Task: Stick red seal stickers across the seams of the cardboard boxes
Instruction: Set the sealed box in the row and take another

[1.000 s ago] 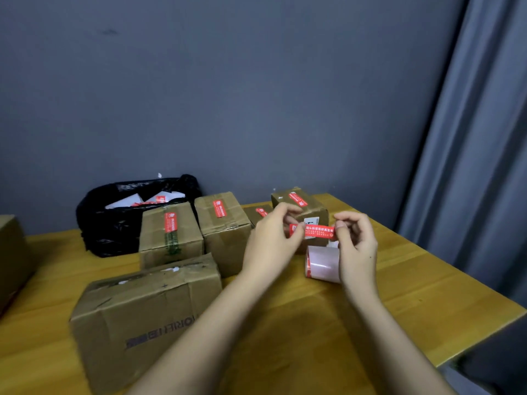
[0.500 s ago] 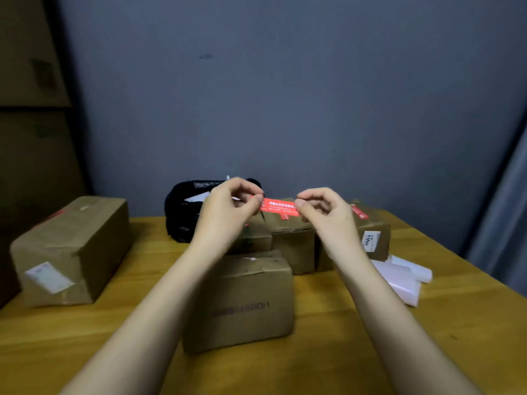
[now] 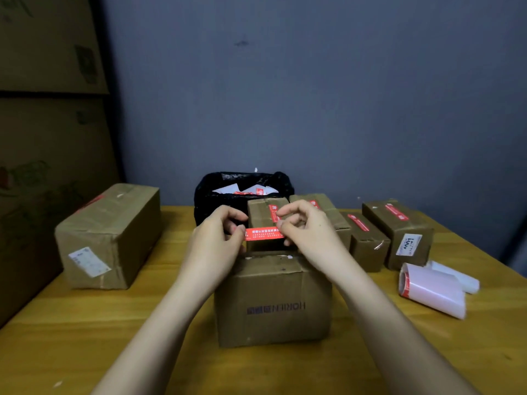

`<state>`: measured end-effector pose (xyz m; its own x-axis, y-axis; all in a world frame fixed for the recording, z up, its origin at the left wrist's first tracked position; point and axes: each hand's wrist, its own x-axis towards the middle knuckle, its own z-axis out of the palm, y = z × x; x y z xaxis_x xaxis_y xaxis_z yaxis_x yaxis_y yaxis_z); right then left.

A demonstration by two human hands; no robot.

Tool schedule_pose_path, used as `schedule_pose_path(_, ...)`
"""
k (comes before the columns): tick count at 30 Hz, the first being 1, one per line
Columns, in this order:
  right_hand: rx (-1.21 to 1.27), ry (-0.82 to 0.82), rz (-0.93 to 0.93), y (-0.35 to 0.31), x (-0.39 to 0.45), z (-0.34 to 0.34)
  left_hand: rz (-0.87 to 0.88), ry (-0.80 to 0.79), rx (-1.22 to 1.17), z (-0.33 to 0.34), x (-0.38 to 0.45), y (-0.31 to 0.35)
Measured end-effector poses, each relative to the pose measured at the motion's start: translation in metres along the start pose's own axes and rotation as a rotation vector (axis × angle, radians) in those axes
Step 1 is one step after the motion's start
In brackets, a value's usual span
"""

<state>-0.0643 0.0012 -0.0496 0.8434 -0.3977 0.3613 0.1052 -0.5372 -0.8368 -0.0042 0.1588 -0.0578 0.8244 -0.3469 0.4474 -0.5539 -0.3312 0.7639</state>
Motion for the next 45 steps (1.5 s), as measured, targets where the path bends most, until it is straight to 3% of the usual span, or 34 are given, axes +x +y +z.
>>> schedule_pose_path(9, 0.014, -0.066, 0.067, 0.0, -0.025, -0.006, -0.014, -0.034, 0.036, -0.003, -0.026, 0.001)
schedule_pose_path(13, 0.0, -0.004, 0.046, -0.002, -0.041, -0.004, 0.005, -0.021, 0.046, -0.007, -0.04, 0.004)
schedule_pose_path(23, -0.219, 0.075, 0.007, -0.004, -0.054, 0.002, 0.018, -0.003, 0.216, -0.007, -0.05, 0.007)
schedule_pose_path(36, -0.511, 0.022, -0.053, -0.014, -0.063, 0.006, 0.05, -0.018, 0.502, -0.003, -0.054, 0.018)
schedule_pose_path(45, -0.583, 0.006, -0.085, -0.016, -0.064, 0.008, 0.063, -0.037, 0.6, 0.001, -0.05, 0.018)
